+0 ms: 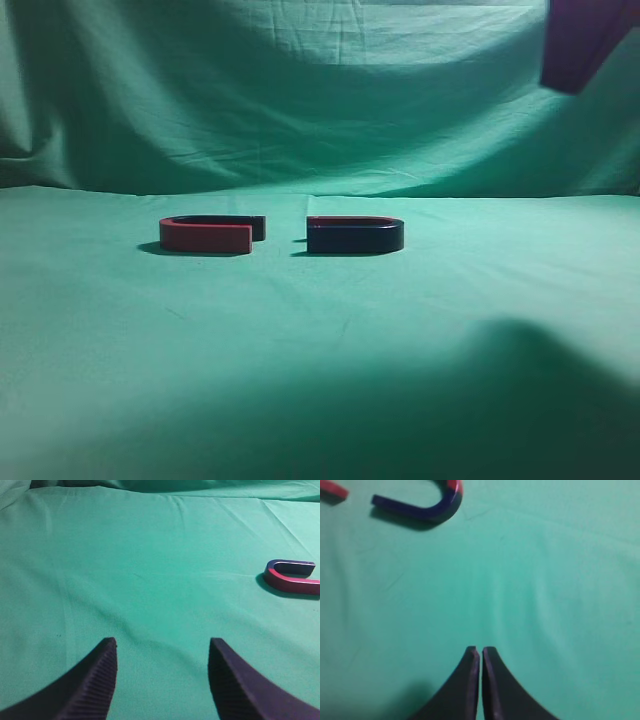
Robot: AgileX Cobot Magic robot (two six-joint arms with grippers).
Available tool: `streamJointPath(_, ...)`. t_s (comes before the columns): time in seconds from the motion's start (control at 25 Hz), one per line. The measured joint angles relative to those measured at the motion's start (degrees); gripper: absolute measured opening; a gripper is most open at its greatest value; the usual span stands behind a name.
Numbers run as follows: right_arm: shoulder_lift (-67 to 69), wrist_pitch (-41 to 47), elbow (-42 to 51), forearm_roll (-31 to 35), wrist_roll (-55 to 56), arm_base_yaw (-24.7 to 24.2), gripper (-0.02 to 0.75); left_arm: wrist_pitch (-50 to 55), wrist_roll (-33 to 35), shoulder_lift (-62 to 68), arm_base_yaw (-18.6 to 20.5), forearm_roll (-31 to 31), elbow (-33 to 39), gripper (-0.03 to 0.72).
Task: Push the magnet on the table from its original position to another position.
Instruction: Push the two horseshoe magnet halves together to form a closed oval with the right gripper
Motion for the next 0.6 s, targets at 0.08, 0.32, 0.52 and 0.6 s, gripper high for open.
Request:
streamJointPath(0.08,1.89,-0.25,-1.56,-1.88,2.28,1.19,0.000,0.00,0.00,0.00,0.00,0.00,0.00,0.372)
streamJointPath(0.32,13.58,-4.27,-9.78,-3.91,9.90,4.79,0.000,0.00,0.00,0.00,0.00,0.00,0.00,0.372)
streamJointPath(0.52,22.59,-4.28,-16.04,-4.20,11.25,5.75,0.000,0.00,0.00,0.00,0.00,0.00,0.00,0.372)
streamJointPath(0.6,25.52,-3.35,-18.32,-5.08,11.98,5.79,0.000,0.00,0.00,0.00,0.00,0.00,0.00,0.372)
